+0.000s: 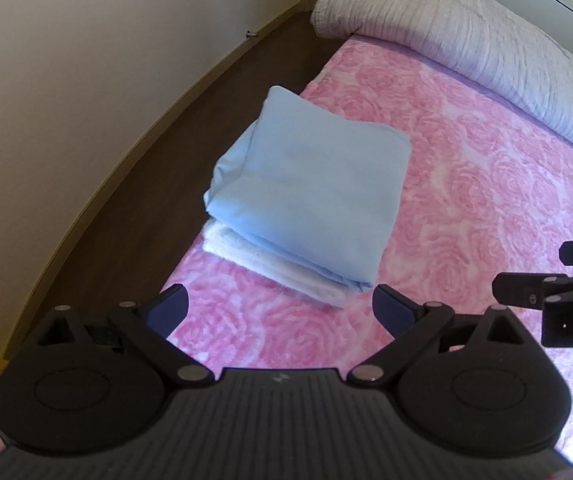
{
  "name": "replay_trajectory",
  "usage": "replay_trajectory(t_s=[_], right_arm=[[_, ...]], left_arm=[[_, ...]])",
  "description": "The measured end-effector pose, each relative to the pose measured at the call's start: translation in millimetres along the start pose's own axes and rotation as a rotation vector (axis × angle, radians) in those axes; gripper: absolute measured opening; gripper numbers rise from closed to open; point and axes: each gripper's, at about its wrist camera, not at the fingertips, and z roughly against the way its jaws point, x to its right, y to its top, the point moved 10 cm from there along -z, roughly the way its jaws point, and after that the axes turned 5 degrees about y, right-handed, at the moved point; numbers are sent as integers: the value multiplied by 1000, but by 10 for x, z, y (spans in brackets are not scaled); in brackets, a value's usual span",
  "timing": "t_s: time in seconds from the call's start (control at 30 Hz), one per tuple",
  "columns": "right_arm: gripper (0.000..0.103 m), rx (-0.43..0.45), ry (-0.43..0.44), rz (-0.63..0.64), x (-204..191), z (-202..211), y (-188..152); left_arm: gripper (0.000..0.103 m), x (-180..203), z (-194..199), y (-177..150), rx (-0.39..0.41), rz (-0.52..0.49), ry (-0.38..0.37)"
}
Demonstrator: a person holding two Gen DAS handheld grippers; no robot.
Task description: Fold clothes
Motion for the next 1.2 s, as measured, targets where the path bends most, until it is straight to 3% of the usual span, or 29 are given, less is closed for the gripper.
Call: replay_trajectory(t_s=[0.63,0.93,1.2], right_arm=[[89,-13,-10,-46,90,-107,54],[88,-17,-4,-40,92,-122,50],[89,-19,5,-40,78,-136,42]], left_arm=[[99,84,-251,103,-39,-26,-50],[102,-141,-191,222,79,30,48],[102,-117,-182,343,109,63,5]])
